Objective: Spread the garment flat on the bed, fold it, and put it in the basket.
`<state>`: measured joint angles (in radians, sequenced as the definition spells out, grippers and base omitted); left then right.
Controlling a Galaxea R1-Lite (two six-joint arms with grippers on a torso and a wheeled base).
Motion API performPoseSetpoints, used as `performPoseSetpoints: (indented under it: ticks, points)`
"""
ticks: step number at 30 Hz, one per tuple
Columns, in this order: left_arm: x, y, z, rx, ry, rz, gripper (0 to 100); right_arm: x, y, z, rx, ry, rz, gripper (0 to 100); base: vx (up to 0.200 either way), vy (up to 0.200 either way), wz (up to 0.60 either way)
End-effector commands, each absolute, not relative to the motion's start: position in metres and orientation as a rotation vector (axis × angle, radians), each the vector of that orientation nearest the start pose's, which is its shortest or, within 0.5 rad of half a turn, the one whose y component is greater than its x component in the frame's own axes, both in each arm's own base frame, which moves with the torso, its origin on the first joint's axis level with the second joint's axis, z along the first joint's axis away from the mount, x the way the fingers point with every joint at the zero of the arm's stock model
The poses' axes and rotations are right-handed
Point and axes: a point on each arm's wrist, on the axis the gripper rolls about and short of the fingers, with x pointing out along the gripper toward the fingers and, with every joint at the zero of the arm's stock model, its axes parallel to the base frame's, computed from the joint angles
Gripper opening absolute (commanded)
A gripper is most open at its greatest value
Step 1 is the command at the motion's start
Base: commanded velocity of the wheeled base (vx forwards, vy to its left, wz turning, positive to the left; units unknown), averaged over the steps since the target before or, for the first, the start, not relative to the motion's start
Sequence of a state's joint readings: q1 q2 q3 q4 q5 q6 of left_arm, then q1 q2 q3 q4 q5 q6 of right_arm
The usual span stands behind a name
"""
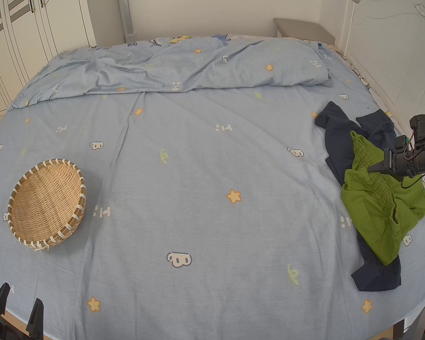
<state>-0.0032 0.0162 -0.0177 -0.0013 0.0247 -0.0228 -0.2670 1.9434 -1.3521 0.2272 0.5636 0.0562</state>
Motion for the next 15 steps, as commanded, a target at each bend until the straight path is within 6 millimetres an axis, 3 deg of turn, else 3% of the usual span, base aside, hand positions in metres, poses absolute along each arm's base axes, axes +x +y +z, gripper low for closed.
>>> performPoseSetpoints:
  ticks: [1, 4, 7, 8, 15]
  points:
    - [-0.023, 0.001, 0.076, -0.023, -0.002, 0.023, 100, 0.347, -0.069, 0.191, 0.386, 0.73, 0.284, 0, 0.0, 0.0, 0.0]
    - [-0.023, 0.001, 0.076, -0.023, -0.002, 0.023, 100, 0.328, -0.035, 0.228, 0.445, 0.686, 0.335, 0, 0.0, 0.0, 0.0]
    - [-0.023, 0.001, 0.076, -0.023, -0.002, 0.023, 100, 0.322, -0.025, 0.236, 0.46, 0.674, 0.354, 0, 0.0, 0.0, 0.0]
    - [-0.023, 0.001, 0.076, -0.023, -0.002, 0.023, 100, 0.308, -0.004, 0.258, 0.463, 0.633, 0.413, 0, 0.0, 0.0, 0.0]
    - [-0.023, 0.001, 0.076, -0.023, -0.002, 0.023, 100, 0.274, 0.036, 0.299, 0.477, 0.587, 0.531, 0, 0.0, 0.0, 0.0]
